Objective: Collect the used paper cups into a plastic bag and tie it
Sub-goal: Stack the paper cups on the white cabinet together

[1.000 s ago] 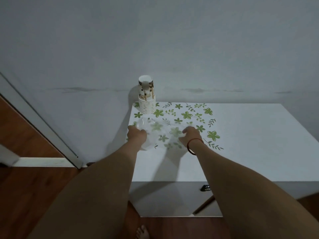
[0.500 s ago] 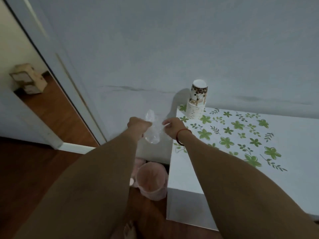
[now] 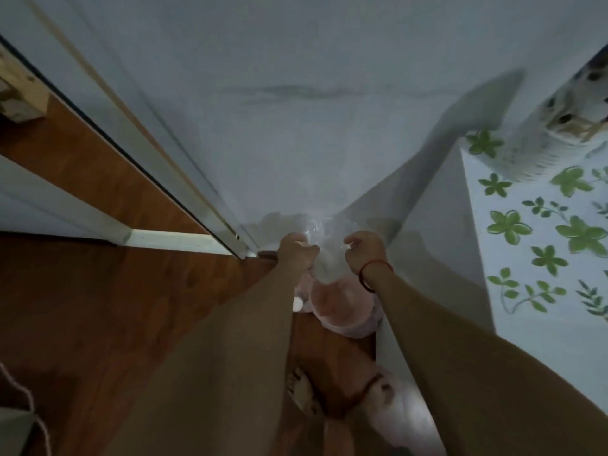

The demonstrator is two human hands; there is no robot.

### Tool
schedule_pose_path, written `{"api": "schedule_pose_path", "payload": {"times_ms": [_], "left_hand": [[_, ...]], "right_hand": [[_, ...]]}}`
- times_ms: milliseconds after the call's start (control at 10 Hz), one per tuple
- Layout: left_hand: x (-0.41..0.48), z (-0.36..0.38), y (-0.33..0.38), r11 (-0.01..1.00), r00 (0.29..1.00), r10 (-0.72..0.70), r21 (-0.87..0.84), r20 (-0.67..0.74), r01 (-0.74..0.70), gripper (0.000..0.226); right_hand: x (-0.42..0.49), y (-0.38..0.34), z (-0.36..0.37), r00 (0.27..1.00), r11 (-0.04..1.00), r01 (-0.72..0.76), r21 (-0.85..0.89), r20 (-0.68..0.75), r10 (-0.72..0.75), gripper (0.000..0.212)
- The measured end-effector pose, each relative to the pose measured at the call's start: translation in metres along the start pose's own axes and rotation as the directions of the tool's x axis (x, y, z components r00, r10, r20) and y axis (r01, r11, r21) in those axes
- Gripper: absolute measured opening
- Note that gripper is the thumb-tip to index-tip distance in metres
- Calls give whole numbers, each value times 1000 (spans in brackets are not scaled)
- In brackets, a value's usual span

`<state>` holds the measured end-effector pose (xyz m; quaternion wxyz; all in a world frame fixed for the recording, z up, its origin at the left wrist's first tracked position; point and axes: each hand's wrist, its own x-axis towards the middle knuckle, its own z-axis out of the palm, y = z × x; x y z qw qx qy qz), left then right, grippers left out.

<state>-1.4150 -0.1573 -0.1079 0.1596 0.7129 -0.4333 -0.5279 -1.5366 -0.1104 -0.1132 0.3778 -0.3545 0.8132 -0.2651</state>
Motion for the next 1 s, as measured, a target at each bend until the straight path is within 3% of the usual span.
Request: {"api": "schedule_pose_path", "payload": {"times_ms": [200,400,600,700,800,900,1000], "left_hand": [[109,50,-112,999,998,15,41,54,-18,49],[192,120,-192,980,991,-7,199,130,-20,46],[262,191,-264,927,979,57,353,195,-125,46],[289,215,-304,902,980,19,419,199,-102,44],[307,224,-328,888,971,-86,458,222,-26,44],[319,228,-338,873,954,-167,487,249,25,50],[313,226,-326,870,958,-178,492,224,46,44]], "right_hand": [[55,91,86,985,987,-155,34,79,152,34],[119,197,156,951,955,-298,-4,84,297,33],[183,287,215,934,942,-328,-75,122,335,37],[201,320,238,920,929,-359,-93,136,369,34],[213,343,253,881,911,-380,-159,237,409,39],[220,354,262,824,905,-320,-280,389,412,56],[216,341,256,845,903,-309,-299,349,405,52]]}}
